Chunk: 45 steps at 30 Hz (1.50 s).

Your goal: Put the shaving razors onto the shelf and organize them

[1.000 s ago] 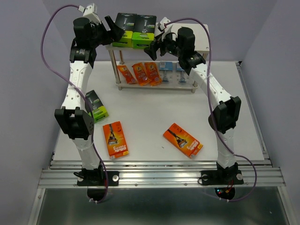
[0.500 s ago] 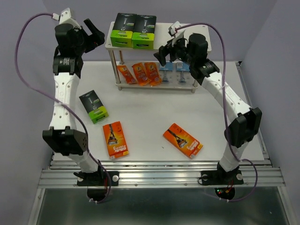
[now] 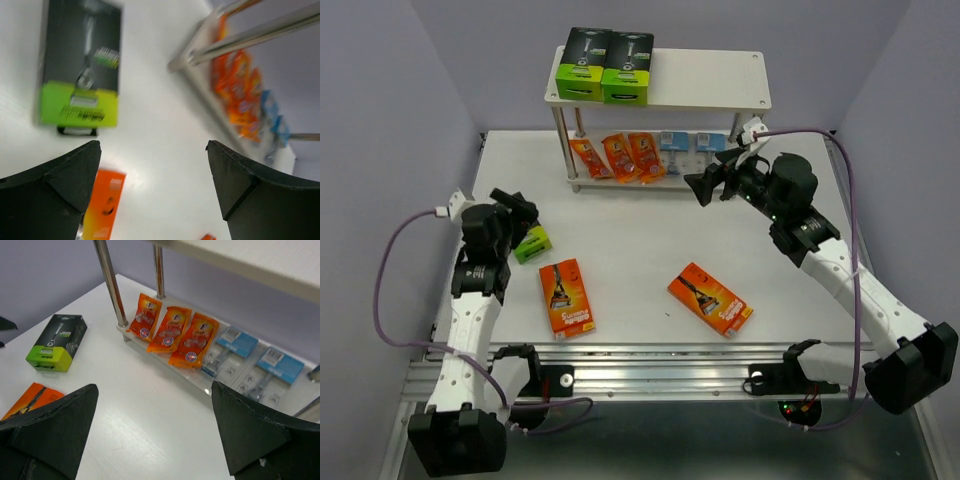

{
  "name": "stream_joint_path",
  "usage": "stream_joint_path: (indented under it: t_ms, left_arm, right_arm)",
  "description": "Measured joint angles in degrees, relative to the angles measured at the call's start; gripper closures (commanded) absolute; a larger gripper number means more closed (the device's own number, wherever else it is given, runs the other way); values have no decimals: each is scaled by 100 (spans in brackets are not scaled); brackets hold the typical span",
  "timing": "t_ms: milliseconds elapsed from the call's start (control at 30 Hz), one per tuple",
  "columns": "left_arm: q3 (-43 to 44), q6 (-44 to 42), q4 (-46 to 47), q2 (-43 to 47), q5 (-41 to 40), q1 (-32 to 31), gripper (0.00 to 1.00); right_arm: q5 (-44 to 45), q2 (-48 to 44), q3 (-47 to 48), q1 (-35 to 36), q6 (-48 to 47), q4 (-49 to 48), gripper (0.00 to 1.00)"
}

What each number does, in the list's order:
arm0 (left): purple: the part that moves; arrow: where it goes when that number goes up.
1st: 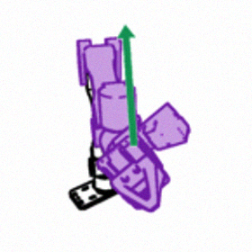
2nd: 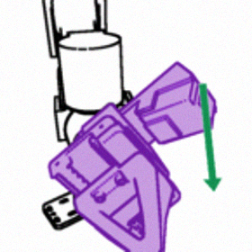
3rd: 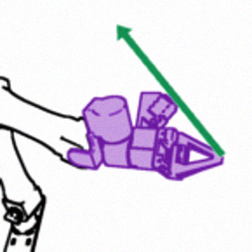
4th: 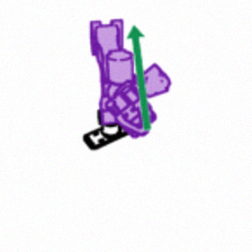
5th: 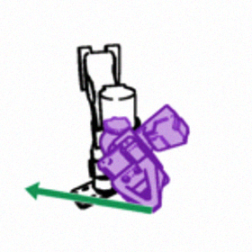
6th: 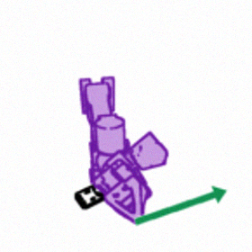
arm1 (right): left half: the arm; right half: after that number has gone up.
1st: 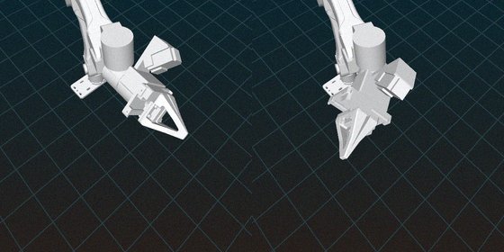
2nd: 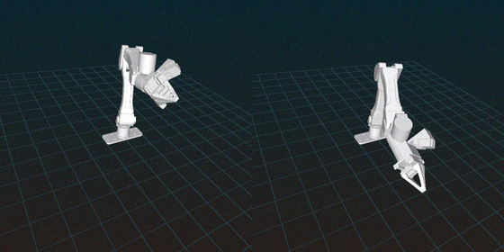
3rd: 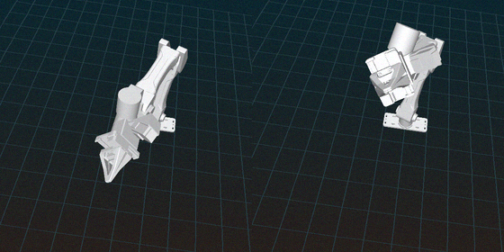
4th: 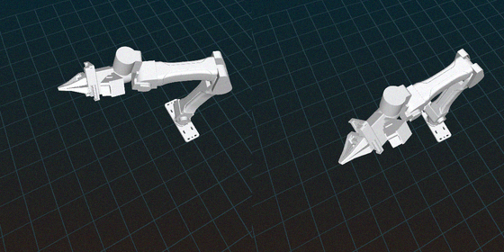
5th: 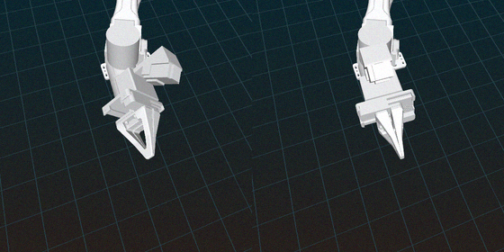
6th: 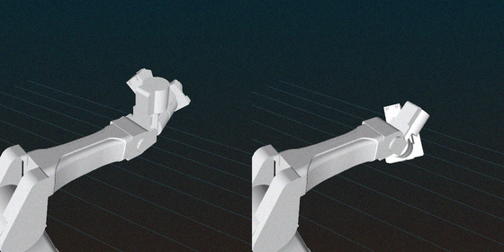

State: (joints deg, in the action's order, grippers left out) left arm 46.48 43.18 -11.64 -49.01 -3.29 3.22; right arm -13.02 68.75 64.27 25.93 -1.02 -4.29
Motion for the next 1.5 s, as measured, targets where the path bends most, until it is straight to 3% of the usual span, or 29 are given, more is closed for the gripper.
stream_joint_path:
  t_ms: [133, 233, 400, 667, 800, 1200, 1333, 1500]
  left_arm:
    - [-1523, 702, -111, 42, 144, -7, 1]
    - [-1923, 1058, -133, 109, 133, -13, 1]
    - [-2063, 1460, 254, 46, 98, -13, 1]
    - [-2074, 1860, 798, -949, 72, 17, 2]
    - [-2225, 2041, 927, -1025, 11, 26, 3]
    - [-2494, 2457, 1021, -1010, -555, 37, 19]
    - [-2490, 2511, 1145, -1113, -737, 66, 30]
    - [-2371, 2555, 1327, -1604, -774, 109, 71]
  right_arm:
    - [181, -271, -688, 0, 496, -122, 0]
    - [345, -223, -940, 0, 743, -81, 0]
    - [455, 9, -977, 0, 933, -42, 0]
    - [529, 254, -977, 0, 986, -17, 0]
    - [601, 258, -977, 0, 979, -17, 0]
    - [723, 514, -977, 0, 914, 0, 0]
    - [728, 564, -977, 0, 874, 7, 0]
    - [741, 581, -977, 0, 857, 90, 0]
